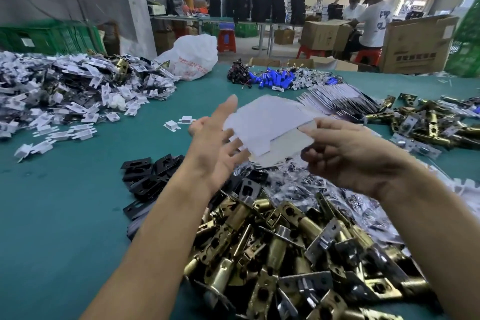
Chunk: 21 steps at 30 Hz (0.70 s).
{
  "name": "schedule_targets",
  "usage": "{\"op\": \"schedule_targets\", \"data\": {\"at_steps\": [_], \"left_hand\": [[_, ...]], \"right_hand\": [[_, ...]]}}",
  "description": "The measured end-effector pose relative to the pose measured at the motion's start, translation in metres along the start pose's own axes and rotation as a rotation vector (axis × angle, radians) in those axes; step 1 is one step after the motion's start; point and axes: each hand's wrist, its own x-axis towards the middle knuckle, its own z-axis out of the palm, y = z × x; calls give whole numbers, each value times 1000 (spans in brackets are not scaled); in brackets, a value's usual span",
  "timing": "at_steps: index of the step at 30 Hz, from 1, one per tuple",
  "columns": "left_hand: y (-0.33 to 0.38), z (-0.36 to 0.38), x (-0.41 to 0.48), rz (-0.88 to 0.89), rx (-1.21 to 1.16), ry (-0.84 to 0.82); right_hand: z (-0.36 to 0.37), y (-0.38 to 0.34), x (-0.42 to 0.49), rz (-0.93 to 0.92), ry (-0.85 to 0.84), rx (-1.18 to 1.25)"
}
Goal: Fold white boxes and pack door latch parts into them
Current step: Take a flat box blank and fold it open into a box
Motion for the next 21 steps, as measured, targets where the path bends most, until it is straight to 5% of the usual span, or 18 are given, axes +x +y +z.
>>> {"op": "schedule_targets", "data": {"at_steps": [5, 12, 17, 21], "left_hand": [[0, 10, -22, -108, -222, -288], [-4, 11, -23, -53, -406, -463], [4, 11, -21, -146, -323, -273], [7, 15, -17, -136, -204, -137]], "right_hand": [[10, 16, -20, 49, -85, 117], [17, 32, -11, 64, -70, -340], [16, 38, -7, -319, 77, -1060], [21, 44, -7, -594, 76, -1177]]}}
